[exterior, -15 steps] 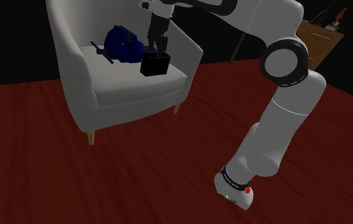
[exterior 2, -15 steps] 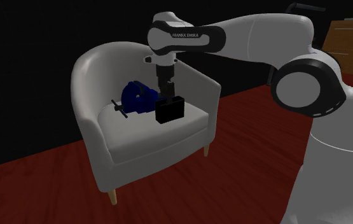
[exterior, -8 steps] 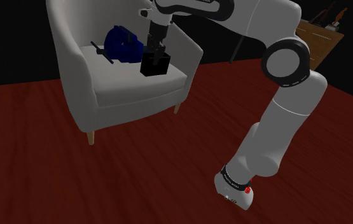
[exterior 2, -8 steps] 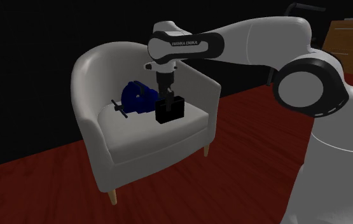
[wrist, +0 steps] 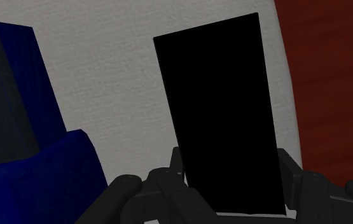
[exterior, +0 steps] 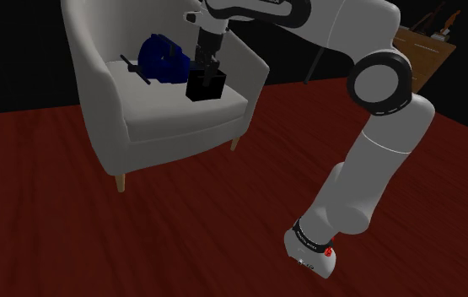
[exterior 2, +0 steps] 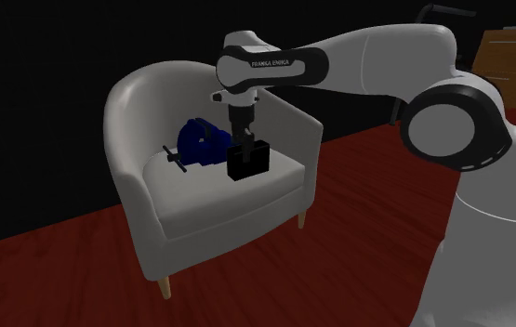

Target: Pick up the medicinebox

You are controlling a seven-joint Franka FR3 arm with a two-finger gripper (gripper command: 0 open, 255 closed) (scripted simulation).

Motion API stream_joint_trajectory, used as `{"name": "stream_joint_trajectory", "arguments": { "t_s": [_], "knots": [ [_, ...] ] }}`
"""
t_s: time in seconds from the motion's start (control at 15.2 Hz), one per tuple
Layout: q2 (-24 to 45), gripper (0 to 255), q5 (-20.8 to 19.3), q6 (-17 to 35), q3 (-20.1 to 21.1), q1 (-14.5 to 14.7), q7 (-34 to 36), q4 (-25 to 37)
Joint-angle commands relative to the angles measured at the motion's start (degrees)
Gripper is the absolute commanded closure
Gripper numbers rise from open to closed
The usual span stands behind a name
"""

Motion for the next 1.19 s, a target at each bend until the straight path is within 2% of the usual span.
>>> {"name": "stream_joint_trajectory", "arguments": {
  "t_s": [0.0, 0.99, 1.12],
  "knots": [
    [0.26, 255, 0.03, -0.22, -0.04, -0.06, -0.07, 0.26],
    [4.34, 255, 0.78, -13.48, -0.28, -0.64, -0.52, 17.54],
    [4.4, 255, 0.79, -13.62, -0.28, -0.65, -0.52, 17.75]
  ]
}}
